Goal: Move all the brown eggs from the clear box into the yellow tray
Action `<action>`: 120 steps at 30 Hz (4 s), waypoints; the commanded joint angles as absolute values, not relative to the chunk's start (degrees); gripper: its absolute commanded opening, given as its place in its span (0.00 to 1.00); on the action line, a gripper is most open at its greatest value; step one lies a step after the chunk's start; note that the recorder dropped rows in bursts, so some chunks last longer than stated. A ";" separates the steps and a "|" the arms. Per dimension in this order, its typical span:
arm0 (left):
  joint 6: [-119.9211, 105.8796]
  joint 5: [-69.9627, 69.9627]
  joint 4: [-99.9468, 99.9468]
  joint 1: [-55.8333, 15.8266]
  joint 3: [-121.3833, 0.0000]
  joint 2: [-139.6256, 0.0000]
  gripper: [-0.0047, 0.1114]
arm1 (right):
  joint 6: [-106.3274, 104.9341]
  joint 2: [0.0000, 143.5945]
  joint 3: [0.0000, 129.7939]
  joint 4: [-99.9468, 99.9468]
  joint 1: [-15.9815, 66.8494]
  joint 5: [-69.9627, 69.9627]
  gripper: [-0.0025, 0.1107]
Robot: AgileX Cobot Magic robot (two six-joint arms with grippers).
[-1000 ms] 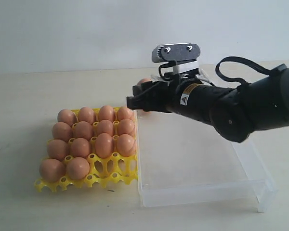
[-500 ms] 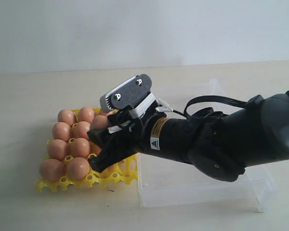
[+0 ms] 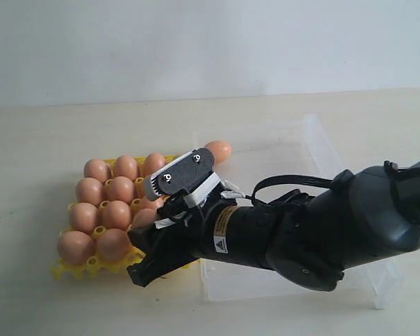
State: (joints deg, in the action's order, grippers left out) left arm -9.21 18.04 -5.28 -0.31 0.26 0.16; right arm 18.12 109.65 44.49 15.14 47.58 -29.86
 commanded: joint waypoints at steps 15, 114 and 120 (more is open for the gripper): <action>-9.12 17.84 -5.56 -0.66 0.00 0.00 0.04 | 19.50 112.12 44.43 12.53 47.96 -36.54 0.45; -9.06 17.84 -5.56 -0.66 0.00 0.00 0.04 | -90.51 131.13 87.29 -24.48 27.86 16.53 0.34; -9.06 17.84 -5.56 -0.66 0.00 0.00 0.04 | -84.92 129.37 87.29 -22.87 27.86 18.15 0.02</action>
